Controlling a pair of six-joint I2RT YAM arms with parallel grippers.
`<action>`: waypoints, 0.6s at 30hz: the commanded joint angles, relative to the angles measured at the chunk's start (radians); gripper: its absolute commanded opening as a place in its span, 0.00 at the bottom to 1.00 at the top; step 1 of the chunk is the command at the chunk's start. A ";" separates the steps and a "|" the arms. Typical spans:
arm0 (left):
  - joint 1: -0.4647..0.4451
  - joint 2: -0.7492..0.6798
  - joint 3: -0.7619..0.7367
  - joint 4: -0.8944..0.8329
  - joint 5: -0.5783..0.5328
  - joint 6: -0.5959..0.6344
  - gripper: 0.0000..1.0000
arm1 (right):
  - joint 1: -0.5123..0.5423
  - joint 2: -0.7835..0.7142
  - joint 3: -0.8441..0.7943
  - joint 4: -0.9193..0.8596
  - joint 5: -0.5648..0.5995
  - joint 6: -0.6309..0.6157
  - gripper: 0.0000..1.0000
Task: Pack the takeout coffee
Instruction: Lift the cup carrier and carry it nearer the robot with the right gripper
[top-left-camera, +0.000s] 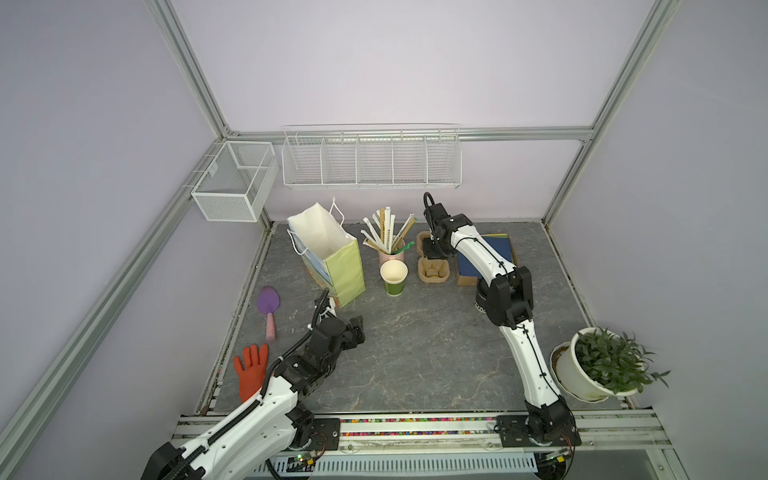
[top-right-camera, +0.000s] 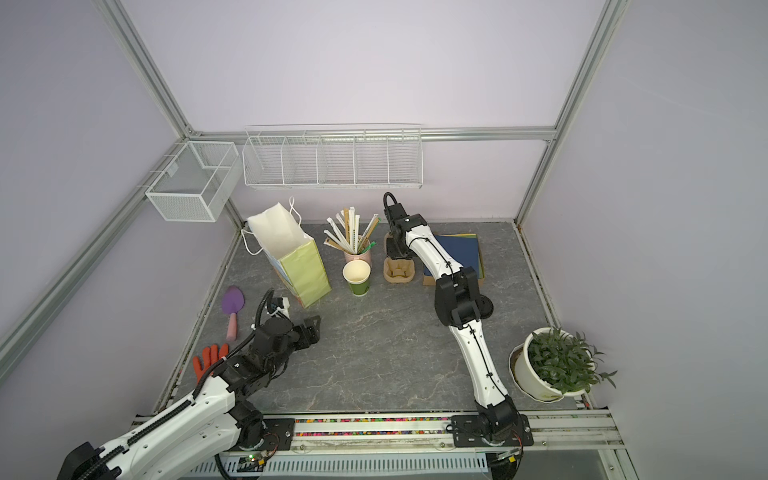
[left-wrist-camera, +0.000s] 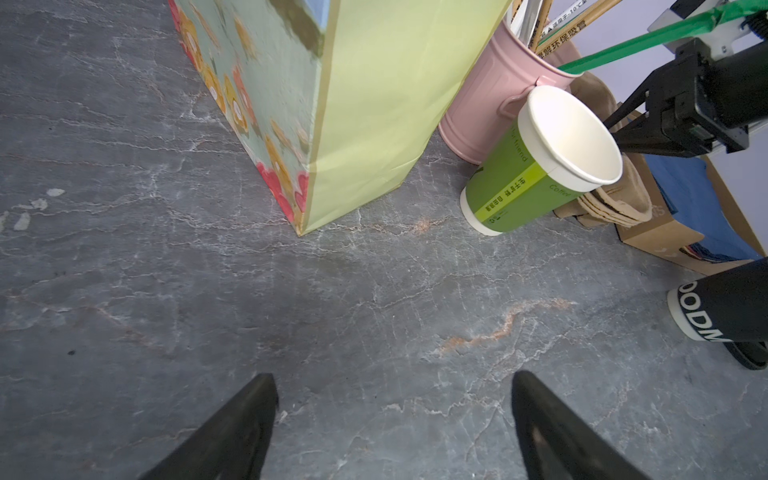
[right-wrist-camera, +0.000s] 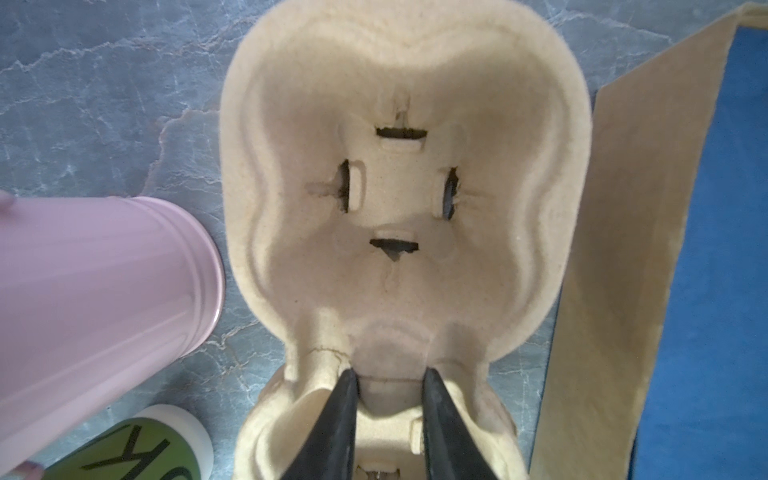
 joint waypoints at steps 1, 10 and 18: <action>0.001 0.002 0.021 0.013 0.005 0.017 0.89 | 0.009 -0.075 -0.022 0.009 0.002 0.007 0.28; 0.001 -0.001 0.022 0.011 0.007 0.018 0.89 | 0.014 -0.116 -0.025 -0.007 0.015 0.010 0.28; 0.001 0.001 0.023 0.012 0.010 0.021 0.88 | 0.025 -0.209 -0.057 -0.045 0.028 0.004 0.28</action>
